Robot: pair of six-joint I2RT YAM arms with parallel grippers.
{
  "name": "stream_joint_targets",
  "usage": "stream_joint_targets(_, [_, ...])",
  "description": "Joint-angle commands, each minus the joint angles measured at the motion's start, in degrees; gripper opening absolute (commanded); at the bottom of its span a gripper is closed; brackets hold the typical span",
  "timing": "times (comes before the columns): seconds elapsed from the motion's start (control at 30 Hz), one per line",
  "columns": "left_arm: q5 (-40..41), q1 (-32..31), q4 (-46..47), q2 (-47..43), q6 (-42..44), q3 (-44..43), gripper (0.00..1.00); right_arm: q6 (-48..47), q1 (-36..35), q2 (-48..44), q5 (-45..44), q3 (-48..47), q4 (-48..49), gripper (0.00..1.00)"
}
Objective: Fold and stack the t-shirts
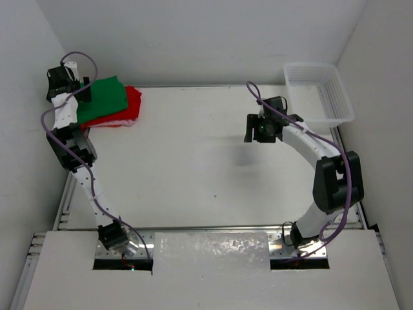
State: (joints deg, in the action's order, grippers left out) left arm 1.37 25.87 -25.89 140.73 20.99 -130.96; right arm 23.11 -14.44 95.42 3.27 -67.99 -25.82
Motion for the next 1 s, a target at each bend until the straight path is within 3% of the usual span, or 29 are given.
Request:
stream_joint_targets(0.0, [4.81, 2.08, 6.12, -8.26, -2.35, 1.14, 1.0, -0.88, -0.5, -1.2, 1.74, -1.62, 1.65, 0.64])
stream_joint_targets(0.17, [-3.3, 2.87, 4.18, -10.91, -4.73, 1.58, 1.0, -0.88, -0.86, -1.72, 1.74, -1.45, 1.74, 0.64])
stream_joint_targets(0.37, [5.04, 2.96, 4.88, -9.43, -3.25, 1.58, 1.0, -0.7, -1.03, -4.09, 2.09, 1.09, 3.41, 0.64])
stream_joint_targets(0.53, [-3.47, 3.31, 12.24, -7.84, -5.17, 6.05, 1.0, -0.88, -1.03, -4.63, 2.53, 1.81, 3.5, 0.64])
stream_joint_targets(0.77, [10.39, 3.31, 12.7, 0.77, -4.04, 3.07, 0.98, -0.79, -1.12, -5.33, 2.27, 1.89, 3.59, 0.65])
stream_joint_targets(0.97, [10.85, 3.31, 15.25, -0.8, -2.98, 6.94, 0.97, -1.05, -1.12, -4.45, 2.88, 0.14, 3.06, 0.65])
